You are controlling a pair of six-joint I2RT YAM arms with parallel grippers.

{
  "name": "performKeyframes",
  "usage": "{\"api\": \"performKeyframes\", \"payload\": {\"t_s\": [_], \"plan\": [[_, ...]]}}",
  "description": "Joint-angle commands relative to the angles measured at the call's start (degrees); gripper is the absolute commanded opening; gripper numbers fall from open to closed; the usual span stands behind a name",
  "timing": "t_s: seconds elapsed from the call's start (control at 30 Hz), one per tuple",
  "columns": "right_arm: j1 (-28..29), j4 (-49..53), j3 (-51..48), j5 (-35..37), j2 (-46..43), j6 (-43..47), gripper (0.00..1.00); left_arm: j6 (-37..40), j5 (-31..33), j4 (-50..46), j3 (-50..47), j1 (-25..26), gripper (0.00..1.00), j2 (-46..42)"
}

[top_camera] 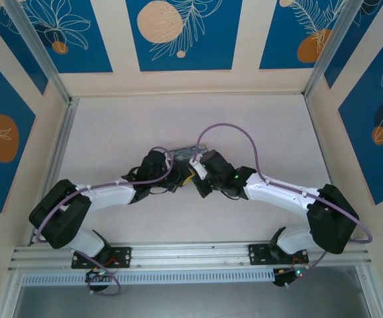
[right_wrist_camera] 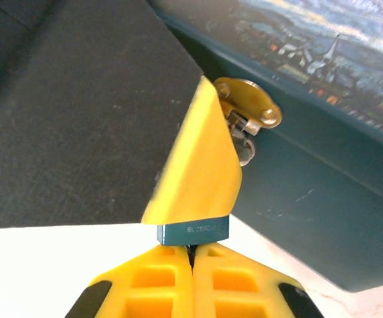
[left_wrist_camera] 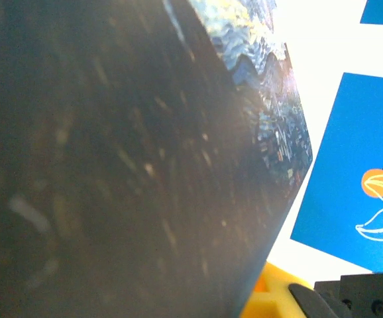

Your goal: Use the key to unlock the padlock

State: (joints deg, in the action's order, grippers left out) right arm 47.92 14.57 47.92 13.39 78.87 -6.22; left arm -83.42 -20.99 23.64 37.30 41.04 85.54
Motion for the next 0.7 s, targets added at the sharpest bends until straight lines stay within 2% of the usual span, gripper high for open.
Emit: {"api": "performKeyframes", "payload": {"t_s": [0.0,0.07,0.1,0.13,0.17,0.2,0.23,0.3,0.47,0.67], "plan": [[-1.42,-1.89,1.01,-4.61,-1.44,-3.40,0.00,0.27,-1.68,2.70,1.33,-0.05,0.00,0.17],[-2.67,-2.65,0.25,-7.88,-2.81,-4.77,0.03,0.51,-1.64,2.79,1.03,-0.06,0.00,0.41],[-3.17,-2.83,-0.20,-9.50,-3.49,-5.30,0.15,0.60,-1.53,2.77,0.94,-0.04,0.00,0.50],[-3.62,-3.11,-0.81,-10.98,-4.45,-5.73,0.34,0.98,-1.46,2.65,0.86,-0.07,0.00,0.58],[-4.03,-3.25,-1.35,-12.04,-5.62,-6.30,0.45,1.20,-1.43,2.51,0.85,-0.07,0.00,0.69],[-4.68,-3.19,-2.04,-13.24,-6.80,-7.07,0.57,1.72,-1.50,2.34,0.76,-0.05,0.00,0.92],[-5.31,-3.04,-2.74,-14.10,-8.11,-7.99,0.60,2.67,-1.43,1.93,0.76,-0.08,0.00,1.13],[-6.61,-2.99,-4.50,-15.47,-11.07,-10.07,0.61,5.66,-1.42,-0.44,1.16,-0.05,0.00,1.38],[-9.15,-5.35,-10.72,-17.69,-17.88,-19.49,0.64,19.35,0.49,-12.73,4.02,0.25,0.00,1.89],[-8.44,-11.15,-17.96,-19.27,-21.15,-31.87,0.64,24.11,-1.85,-11.53,2.33,0.53,0.11,5.53]]}}
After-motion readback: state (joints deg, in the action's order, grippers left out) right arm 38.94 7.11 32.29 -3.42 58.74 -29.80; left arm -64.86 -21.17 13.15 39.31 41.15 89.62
